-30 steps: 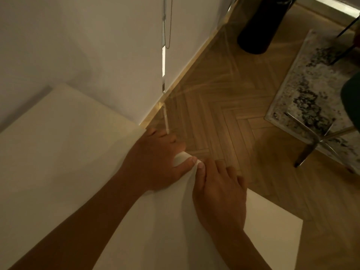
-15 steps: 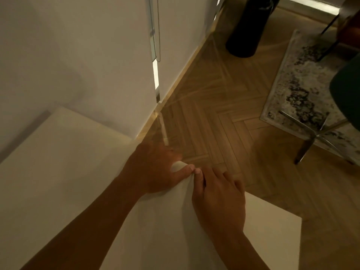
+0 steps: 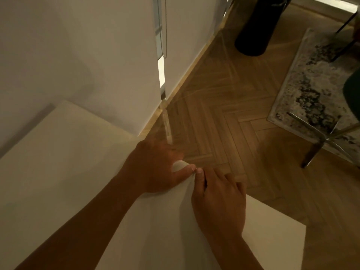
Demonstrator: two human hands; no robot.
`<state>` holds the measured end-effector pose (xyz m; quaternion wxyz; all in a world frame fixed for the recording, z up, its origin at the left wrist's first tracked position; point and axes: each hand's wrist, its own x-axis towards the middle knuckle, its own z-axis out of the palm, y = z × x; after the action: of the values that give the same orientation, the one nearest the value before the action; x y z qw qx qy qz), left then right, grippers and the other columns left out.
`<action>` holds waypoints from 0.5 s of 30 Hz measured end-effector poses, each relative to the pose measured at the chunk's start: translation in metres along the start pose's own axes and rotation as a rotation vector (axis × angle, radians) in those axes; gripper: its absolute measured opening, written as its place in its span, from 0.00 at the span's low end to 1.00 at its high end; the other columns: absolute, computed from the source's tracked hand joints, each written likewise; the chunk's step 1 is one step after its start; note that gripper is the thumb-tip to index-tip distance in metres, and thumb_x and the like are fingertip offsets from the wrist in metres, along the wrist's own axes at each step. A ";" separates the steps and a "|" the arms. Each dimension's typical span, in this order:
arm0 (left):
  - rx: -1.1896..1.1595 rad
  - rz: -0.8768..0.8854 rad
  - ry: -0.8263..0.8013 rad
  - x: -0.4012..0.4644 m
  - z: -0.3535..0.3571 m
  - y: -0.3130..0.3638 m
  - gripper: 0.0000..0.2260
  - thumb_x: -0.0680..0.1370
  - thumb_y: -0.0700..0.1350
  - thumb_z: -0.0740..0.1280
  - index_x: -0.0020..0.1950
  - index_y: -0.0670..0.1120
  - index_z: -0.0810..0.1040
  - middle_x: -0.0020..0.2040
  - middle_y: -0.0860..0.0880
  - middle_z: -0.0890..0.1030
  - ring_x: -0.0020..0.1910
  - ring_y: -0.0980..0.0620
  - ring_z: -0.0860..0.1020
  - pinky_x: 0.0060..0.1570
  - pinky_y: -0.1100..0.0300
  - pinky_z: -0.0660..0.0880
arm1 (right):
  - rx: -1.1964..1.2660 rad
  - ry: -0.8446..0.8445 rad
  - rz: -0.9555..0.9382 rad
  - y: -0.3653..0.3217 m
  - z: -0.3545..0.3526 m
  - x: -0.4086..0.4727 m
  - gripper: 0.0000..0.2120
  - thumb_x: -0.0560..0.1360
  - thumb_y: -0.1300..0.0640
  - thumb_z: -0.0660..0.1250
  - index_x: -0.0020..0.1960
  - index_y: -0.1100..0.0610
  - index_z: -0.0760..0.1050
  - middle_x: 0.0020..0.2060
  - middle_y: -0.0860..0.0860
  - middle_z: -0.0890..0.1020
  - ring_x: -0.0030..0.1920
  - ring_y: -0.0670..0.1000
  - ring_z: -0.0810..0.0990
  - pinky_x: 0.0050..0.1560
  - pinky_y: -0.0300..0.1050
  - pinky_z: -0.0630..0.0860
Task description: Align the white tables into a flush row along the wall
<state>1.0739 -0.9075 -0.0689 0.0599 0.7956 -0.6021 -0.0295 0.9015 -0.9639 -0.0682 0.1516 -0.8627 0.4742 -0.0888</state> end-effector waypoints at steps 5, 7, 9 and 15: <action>-0.096 -0.003 0.068 -0.018 0.003 0.003 0.22 0.82 0.65 0.54 0.56 0.53 0.81 0.53 0.53 0.82 0.52 0.51 0.77 0.60 0.52 0.71 | -0.036 0.003 -0.081 -0.003 0.001 -0.007 0.12 0.81 0.48 0.53 0.48 0.46 0.74 0.40 0.44 0.78 0.44 0.51 0.76 0.47 0.51 0.71; -0.068 -0.068 0.053 -0.032 0.003 0.006 0.24 0.83 0.64 0.53 0.72 0.54 0.74 0.69 0.49 0.76 0.71 0.47 0.70 0.73 0.47 0.63 | -0.059 -0.014 -0.148 -0.003 0.006 -0.011 0.13 0.80 0.50 0.55 0.60 0.49 0.75 0.50 0.47 0.81 0.53 0.54 0.78 0.53 0.53 0.74; -0.045 -0.184 0.026 -0.047 0.000 0.008 0.28 0.83 0.66 0.50 0.80 0.56 0.62 0.80 0.47 0.62 0.81 0.46 0.56 0.78 0.44 0.55 | -0.052 -0.034 -0.191 -0.006 0.011 -0.013 0.21 0.82 0.50 0.53 0.72 0.53 0.70 0.65 0.52 0.78 0.67 0.57 0.74 0.64 0.57 0.72; 0.009 -0.419 -0.047 -0.094 -0.002 0.005 0.32 0.81 0.69 0.42 0.83 0.58 0.51 0.84 0.47 0.50 0.82 0.43 0.49 0.79 0.41 0.51 | -0.055 -0.090 -0.398 -0.029 0.019 -0.035 0.26 0.84 0.48 0.50 0.80 0.56 0.59 0.79 0.59 0.59 0.80 0.62 0.53 0.77 0.65 0.55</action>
<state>1.0435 -0.8180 -0.0689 0.0348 0.9029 -0.4247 -0.0572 0.9111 -0.9160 -0.0769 0.1285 -0.9463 0.2894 -0.0653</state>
